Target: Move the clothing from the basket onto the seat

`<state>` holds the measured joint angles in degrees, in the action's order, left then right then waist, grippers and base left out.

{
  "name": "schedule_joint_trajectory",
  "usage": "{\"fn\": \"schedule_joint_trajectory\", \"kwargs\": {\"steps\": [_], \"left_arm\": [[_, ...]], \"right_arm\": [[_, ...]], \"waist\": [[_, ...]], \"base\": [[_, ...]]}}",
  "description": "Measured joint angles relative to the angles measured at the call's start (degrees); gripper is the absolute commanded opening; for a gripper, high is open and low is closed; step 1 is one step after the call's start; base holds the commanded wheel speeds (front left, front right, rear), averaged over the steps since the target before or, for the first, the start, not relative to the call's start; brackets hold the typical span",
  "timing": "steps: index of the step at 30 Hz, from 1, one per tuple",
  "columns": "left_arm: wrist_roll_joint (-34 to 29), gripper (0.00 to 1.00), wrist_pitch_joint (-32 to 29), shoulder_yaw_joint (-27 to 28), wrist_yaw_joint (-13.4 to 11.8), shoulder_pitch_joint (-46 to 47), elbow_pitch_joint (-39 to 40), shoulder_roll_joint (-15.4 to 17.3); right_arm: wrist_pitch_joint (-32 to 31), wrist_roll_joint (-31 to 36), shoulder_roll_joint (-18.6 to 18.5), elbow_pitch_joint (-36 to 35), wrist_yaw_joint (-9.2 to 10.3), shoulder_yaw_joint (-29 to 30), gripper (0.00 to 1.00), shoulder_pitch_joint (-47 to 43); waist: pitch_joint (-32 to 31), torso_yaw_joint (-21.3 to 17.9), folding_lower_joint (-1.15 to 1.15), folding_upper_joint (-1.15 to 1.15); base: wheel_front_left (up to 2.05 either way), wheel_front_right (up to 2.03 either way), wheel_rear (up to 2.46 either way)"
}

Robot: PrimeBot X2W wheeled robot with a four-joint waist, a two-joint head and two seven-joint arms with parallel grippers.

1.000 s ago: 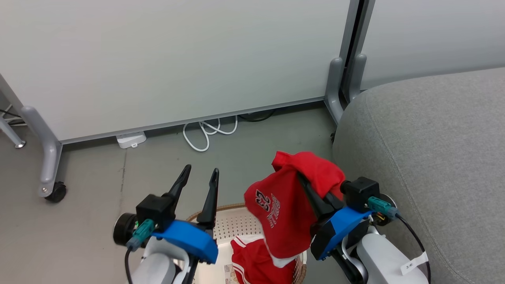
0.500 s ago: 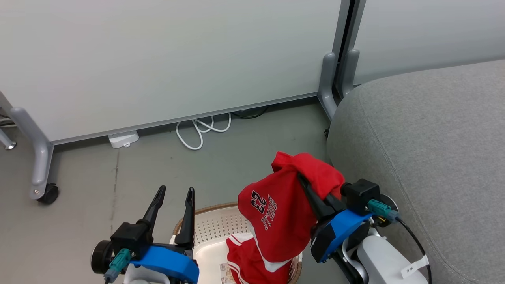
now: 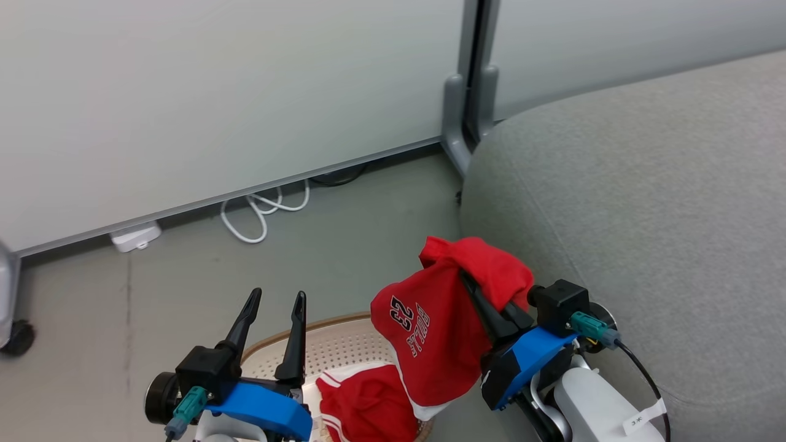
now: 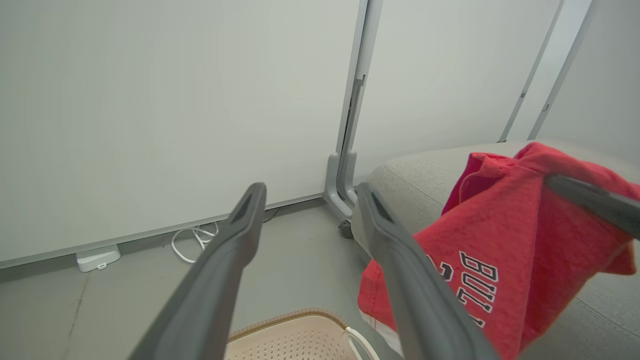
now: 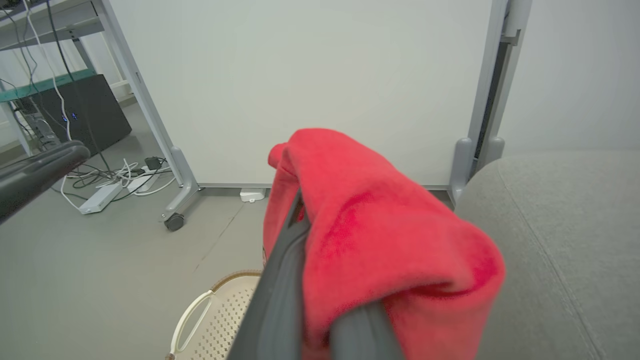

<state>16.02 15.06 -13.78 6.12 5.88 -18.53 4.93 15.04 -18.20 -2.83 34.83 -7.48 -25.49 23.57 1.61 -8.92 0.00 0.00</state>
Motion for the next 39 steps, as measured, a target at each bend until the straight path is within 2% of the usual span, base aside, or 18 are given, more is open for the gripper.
{"fn": "schedule_joint_trajectory", "kwargs": {"steps": [26, 30, 39], "left_arm": [[-2.96, 1.00, 0.01, 1.52, 1.01, 1.27, 0.26, -1.22], [-3.11, 1.00, 0.00, 0.88, 1.08, 1.68, 0.25, -1.38], [-2.91, 1.00, 0.00, -0.10, 1.08, 2.82, 0.13, -0.86]], "right_arm": [[0.00, -0.62, -0.02, -2.25, -0.01, 1.23, 0.00, -0.71], [0.00, -0.57, -0.04, -2.91, -0.01, 2.14, 0.00, -1.24], [0.00, -0.57, -0.04, -4.00, -0.01, 3.02, 0.00, -1.81]], "waist": [[3.80, -20.51, 0.00, 0.00], [4.35, -21.96, 0.00, 0.00], [5.42, -22.26, 0.00, 0.00]], "base": [[0.00, 0.00, 0.00], [0.00, 0.00, 0.00], [0.00, 0.00, 0.00]]}}
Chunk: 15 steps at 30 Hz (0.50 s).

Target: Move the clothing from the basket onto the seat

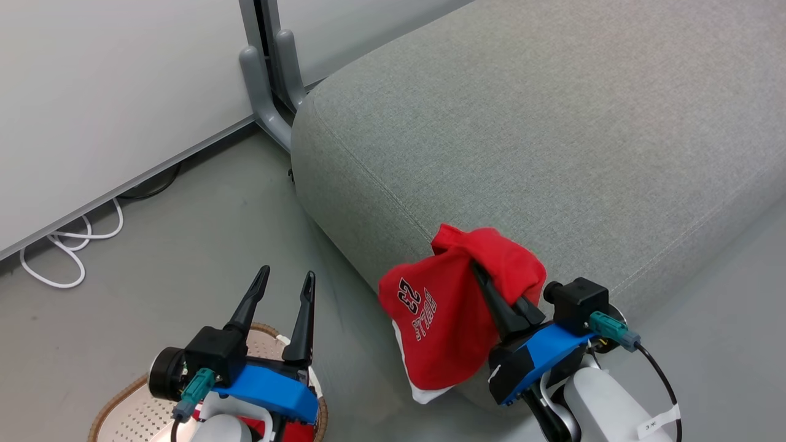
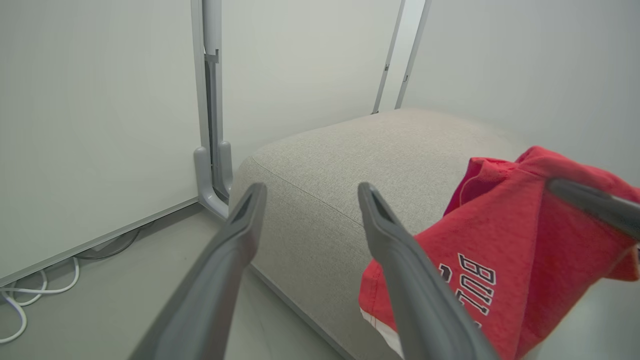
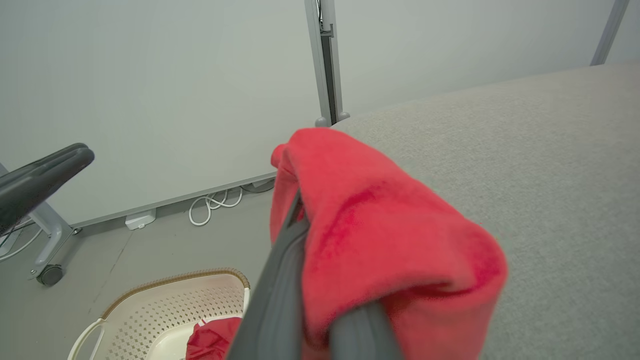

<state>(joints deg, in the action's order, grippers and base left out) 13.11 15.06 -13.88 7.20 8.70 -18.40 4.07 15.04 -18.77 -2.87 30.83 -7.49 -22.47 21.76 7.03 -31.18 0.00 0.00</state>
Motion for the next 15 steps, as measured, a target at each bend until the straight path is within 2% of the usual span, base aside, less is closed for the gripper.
{"fn": "schedule_joint_trajectory", "kwargs": {"steps": [7, 12, 15], "left_arm": [[-0.05, 1.00, 0.00, 0.14, 0.01, 0.06, 0.71, 0.43], [-0.64, 1.00, 0.00, -0.36, 0.01, 1.66, 2.30, 1.42], [-1.14, 1.00, 0.00, -0.88, 0.01, 2.49, 3.59, 2.67]], "right_arm": [[0.00, -0.73, 0.01, 0.59, 0.00, 2.33, 0.00, 1.02], [0.00, 2.52, -0.02, 2.78, 0.00, 7.06, 0.00, 7.79], [-0.01, -1.15, 0.00, 4.30, 0.00, 9.50, 0.00, 12.94]], "waist": [[1.14, 0.50, 0.00, 0.00], [3.84, 1.45, 0.00, 0.00], [6.16, 1.97, 0.00, 0.00]], "base": [[0.00, 0.00, 0.00], [0.00, 0.00, 0.00], [0.00, 0.00, 0.00]]}}
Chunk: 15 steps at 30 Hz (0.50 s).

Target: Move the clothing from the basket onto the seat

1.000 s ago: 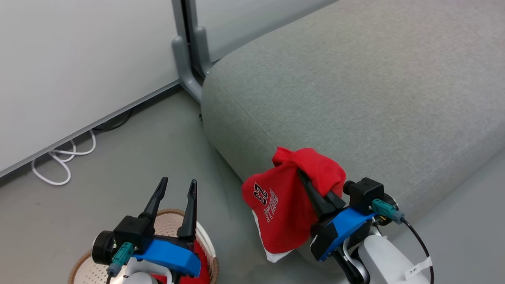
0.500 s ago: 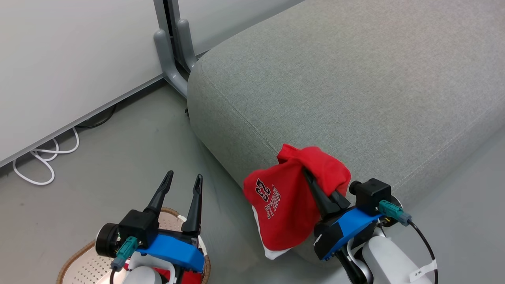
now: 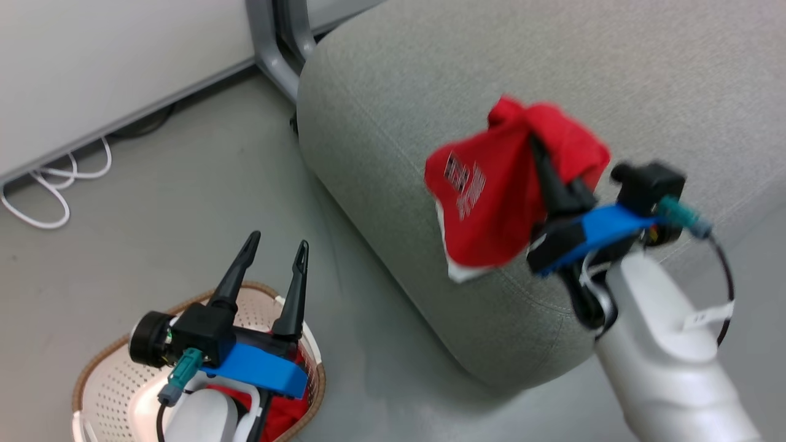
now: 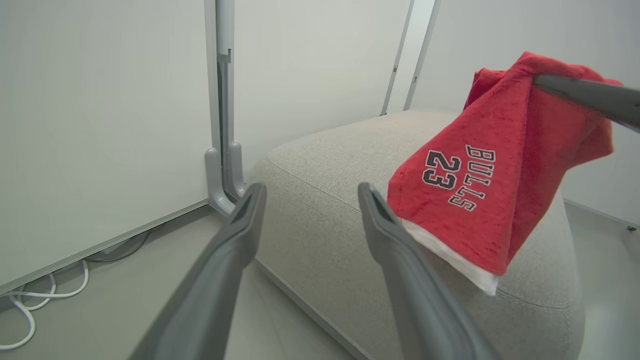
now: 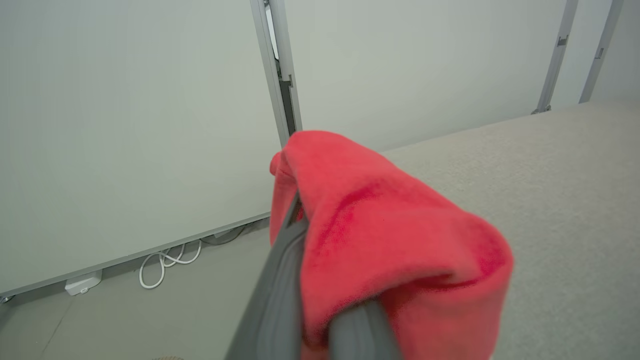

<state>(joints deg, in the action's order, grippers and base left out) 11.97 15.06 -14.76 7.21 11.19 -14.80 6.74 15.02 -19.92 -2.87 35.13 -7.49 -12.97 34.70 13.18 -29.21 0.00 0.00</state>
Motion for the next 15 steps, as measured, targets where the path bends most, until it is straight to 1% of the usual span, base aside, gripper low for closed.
{"fn": "schedule_joint_trajectory", "kwargs": {"steps": [3, 6, 12, 15], "left_arm": [[-0.52, 1.00, 0.00, -0.77, 0.00, 1.05, 1.52, 1.68], [-1.27, 1.00, 0.00, -1.03, 0.00, 2.23, 3.45, 3.61], [-3.01, 1.00, -0.36, -0.87, 0.00, 4.39, 8.33, 6.82], [-3.01, 1.00, -0.99, -0.62, 0.00, 5.39, 11.87, 8.35]], "right_arm": [[-0.11, -0.10, -0.05, 1.92, 0.00, 3.35, 0.00, 6.02], [-0.42, -0.64, -1.26, 4.22, 0.00, 7.08, 0.00, 11.13], [-0.64, -1.72, -6.37, 8.40, 0.00, 15.40, 0.00, 20.33], [-0.54, -3.75, -8.88, 8.65, 0.01, 18.94, 0.00, 24.26]], "waist": [[2.77, 0.57, 0.00, 0.00], [5.92, 1.24, 0.00, 0.00], [13.00, 2.98, -0.01, 0.00], [16.88, 4.08, -0.01, 0.00]], "base": [[0.00, 0.00, 0.00], [0.00, 0.00, 0.00], [0.00, 0.00, 0.00], [0.00, 0.00, 0.00]]}}
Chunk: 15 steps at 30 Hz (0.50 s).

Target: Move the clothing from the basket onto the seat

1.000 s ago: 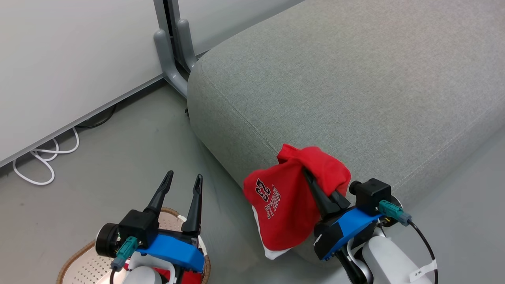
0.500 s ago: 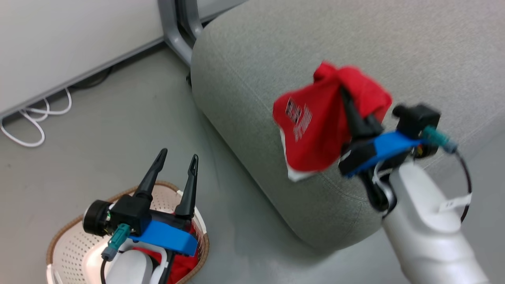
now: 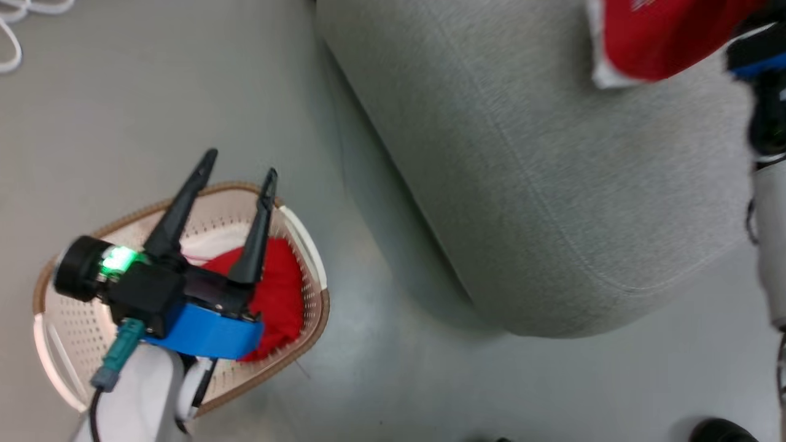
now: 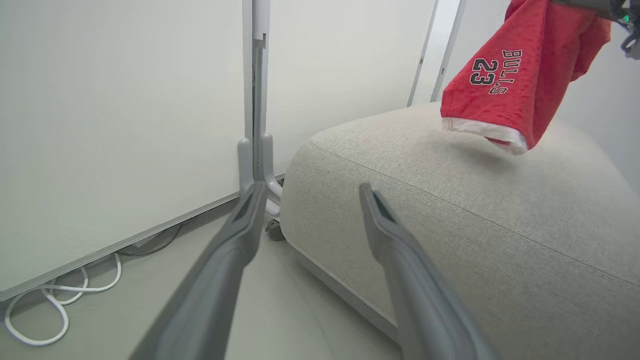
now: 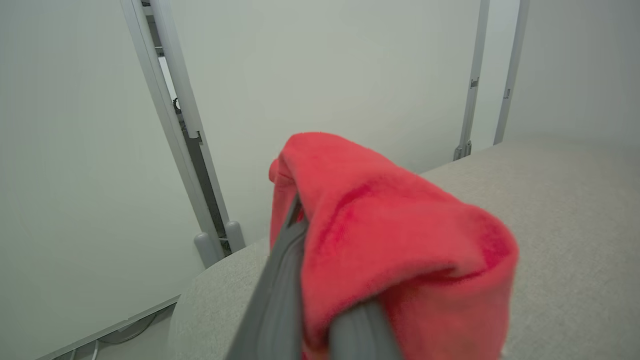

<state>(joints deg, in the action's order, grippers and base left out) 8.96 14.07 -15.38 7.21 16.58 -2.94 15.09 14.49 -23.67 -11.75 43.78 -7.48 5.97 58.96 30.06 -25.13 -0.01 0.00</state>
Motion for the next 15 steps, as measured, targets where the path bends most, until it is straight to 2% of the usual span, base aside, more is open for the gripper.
{"fn": "schedule_joint_trajectory", "kwargs": {"steps": [7, 15], "left_arm": [[0.58, 1.00, -0.37, 1.66, -0.01, 0.63, 7.58, 3.09], [0.45, 1.00, -0.89, 1.80, -0.35, 1.06, 12.01, 4.16]], "right_arm": [[0.32, -0.63, -6.16, 2.58, -0.01, 7.05, 0.00, 4.74], [0.53, -1.42, -7.92, 5.59, -0.01, 14.03, 0.00, 4.41]], "waist": [[8.37, 2.84, 0.00, 0.00], [14.11, 6.27, 0.00, 0.00]], "base": [[0.00, 0.00, 0.00], [0.00, 0.00, 0.00]]}}
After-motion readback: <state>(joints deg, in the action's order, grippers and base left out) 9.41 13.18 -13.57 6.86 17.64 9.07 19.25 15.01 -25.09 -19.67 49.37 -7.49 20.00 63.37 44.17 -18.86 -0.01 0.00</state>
